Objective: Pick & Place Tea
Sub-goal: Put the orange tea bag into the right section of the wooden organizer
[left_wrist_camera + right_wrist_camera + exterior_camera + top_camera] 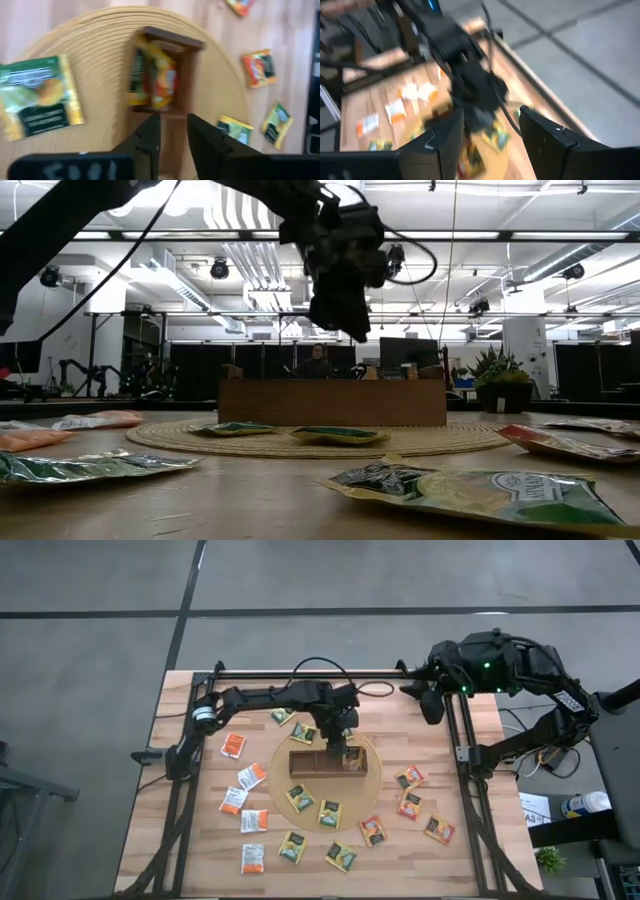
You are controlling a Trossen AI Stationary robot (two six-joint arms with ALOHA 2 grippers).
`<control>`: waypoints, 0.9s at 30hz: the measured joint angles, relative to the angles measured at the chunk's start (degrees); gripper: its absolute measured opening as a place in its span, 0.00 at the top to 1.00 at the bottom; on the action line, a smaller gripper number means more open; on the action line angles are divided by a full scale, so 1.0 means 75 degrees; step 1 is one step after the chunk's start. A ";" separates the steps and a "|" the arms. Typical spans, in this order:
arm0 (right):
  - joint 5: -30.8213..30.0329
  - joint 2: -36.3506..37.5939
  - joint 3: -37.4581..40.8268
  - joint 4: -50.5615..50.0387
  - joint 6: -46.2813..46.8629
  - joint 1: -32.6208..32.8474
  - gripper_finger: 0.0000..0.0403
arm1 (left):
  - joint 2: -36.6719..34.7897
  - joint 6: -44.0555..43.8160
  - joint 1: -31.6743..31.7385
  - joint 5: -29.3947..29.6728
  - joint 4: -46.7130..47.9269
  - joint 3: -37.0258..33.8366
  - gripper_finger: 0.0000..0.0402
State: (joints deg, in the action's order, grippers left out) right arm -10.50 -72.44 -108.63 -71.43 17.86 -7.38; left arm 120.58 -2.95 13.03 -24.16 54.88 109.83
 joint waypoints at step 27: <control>0.1488 0.0224 0.4247 -0.1861 0.0350 0.0956 0.53 | -0.2878 -0.0034 -0.0555 0.0747 -0.2256 -0.0654 0.99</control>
State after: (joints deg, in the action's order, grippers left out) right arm 0.67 -70.77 -76.78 -85.39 20.49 -0.21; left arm 98.99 -3.21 8.87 -18.56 37.96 104.92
